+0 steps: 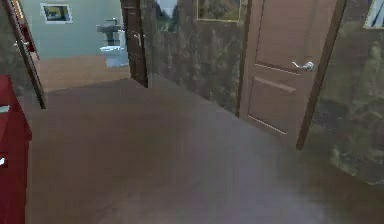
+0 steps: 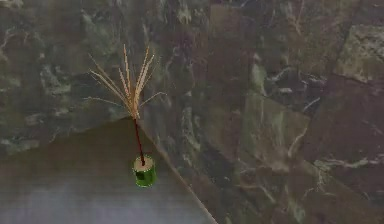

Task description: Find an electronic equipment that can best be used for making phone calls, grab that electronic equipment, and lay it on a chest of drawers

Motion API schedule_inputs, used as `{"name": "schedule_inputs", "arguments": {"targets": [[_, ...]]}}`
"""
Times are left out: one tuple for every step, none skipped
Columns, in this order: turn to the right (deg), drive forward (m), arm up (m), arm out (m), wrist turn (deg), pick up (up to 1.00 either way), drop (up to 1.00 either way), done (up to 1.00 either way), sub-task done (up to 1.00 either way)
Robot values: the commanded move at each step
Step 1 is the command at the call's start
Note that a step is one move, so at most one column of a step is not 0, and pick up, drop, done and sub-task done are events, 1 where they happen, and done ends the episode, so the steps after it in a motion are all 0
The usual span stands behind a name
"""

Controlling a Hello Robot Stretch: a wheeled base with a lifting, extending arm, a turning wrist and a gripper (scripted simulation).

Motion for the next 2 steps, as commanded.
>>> {"name": "schedule_inputs", "arguments": {"targets": [[0.0,0.5,0.0,0.0,0.0,0.0,0.0,0.0,0.0],[-39.0,0.0,0.0,0.0,0.0,0.0,0.0,0.0,0.0]]}}
